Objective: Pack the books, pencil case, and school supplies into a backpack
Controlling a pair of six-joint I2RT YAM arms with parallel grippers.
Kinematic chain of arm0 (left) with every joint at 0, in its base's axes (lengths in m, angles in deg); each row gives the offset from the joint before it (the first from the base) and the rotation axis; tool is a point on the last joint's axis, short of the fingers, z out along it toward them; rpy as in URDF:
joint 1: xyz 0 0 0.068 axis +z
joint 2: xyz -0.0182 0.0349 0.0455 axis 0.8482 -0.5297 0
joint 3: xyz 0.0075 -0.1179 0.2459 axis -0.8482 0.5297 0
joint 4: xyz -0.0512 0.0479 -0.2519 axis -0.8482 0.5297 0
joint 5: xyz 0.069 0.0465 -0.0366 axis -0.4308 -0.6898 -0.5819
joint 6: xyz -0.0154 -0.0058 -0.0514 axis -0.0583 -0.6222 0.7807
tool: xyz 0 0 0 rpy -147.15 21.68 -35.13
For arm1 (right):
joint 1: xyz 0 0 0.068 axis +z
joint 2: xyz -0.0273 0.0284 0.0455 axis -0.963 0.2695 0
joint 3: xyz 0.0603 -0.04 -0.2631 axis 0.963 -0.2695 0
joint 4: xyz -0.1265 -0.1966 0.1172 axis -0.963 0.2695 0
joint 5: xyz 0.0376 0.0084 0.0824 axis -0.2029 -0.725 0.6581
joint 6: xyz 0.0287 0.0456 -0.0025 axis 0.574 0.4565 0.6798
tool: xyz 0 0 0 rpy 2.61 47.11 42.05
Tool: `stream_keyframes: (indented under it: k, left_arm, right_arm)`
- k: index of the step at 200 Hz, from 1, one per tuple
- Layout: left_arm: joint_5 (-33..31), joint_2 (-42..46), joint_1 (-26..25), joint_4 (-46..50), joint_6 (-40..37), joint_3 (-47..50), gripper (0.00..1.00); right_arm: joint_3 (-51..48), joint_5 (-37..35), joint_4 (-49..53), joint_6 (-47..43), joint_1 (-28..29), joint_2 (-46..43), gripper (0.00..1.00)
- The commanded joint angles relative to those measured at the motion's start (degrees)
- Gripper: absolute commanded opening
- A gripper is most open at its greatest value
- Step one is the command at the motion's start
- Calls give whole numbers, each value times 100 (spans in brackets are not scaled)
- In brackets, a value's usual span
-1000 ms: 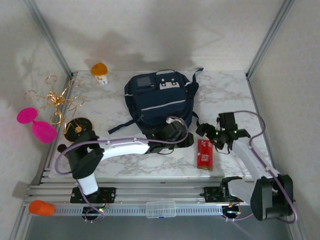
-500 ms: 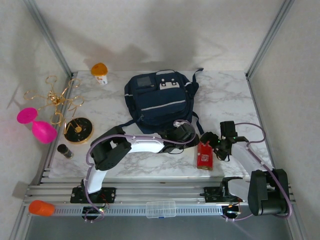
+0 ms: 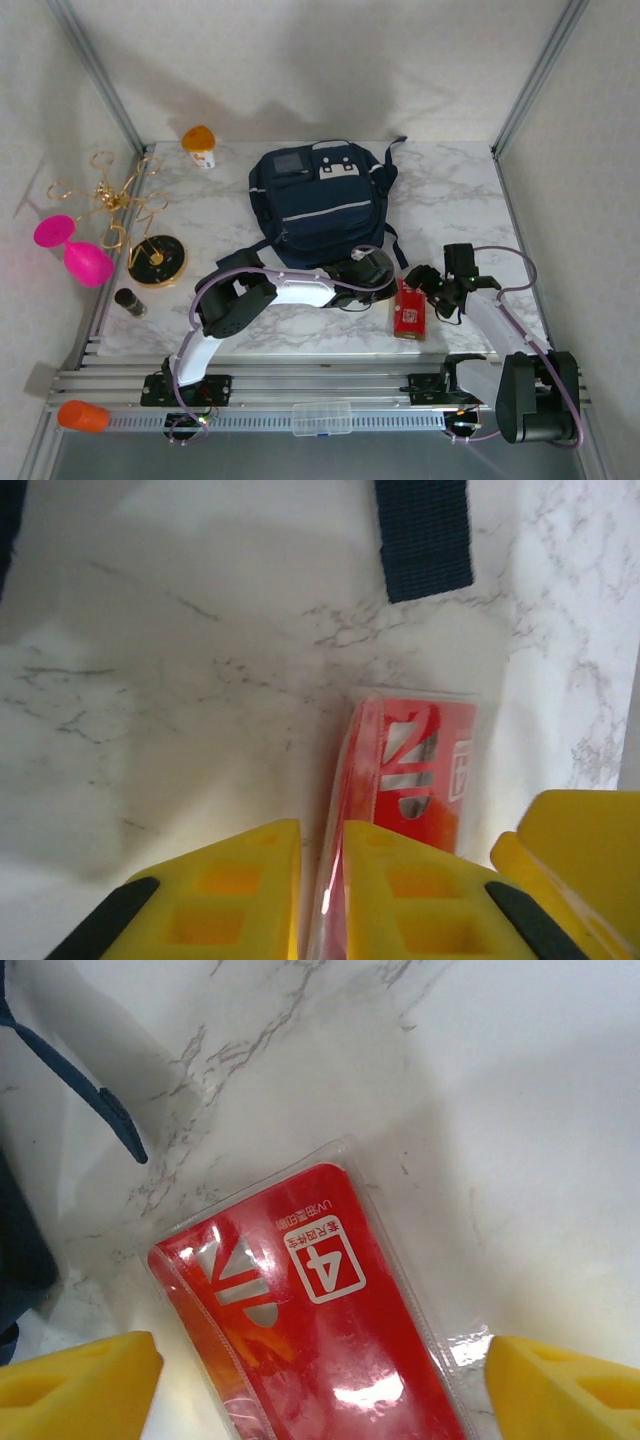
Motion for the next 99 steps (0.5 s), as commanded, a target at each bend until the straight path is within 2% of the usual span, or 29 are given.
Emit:
stream_keyframes:
  k: [1, 33, 48, 74, 99]
  left_arm:
    - [256, -185, -73, -14, 105, -280, 12]
    - [227, -313, -86, 231, -90, -432, 10]
    - [140, -398, -62, 699, -243, -590, 5]
    - [19, -300, -35, 710, -344, -454, 3]
    - [150, -410, -53, 670, -389, -507, 0]
  right_arm:
    - [-115, -128, 242, 88, -22, -54, 79]
    - [-253, -58, 239, 131, -29, -142, 78]
    - [-269, 39, 236, 140, -27, -57, 78]
    - [-351, 72, 171, 80, -26, 9, 79]
    - [-391, 593, -15, 37, -29, 55, 78]
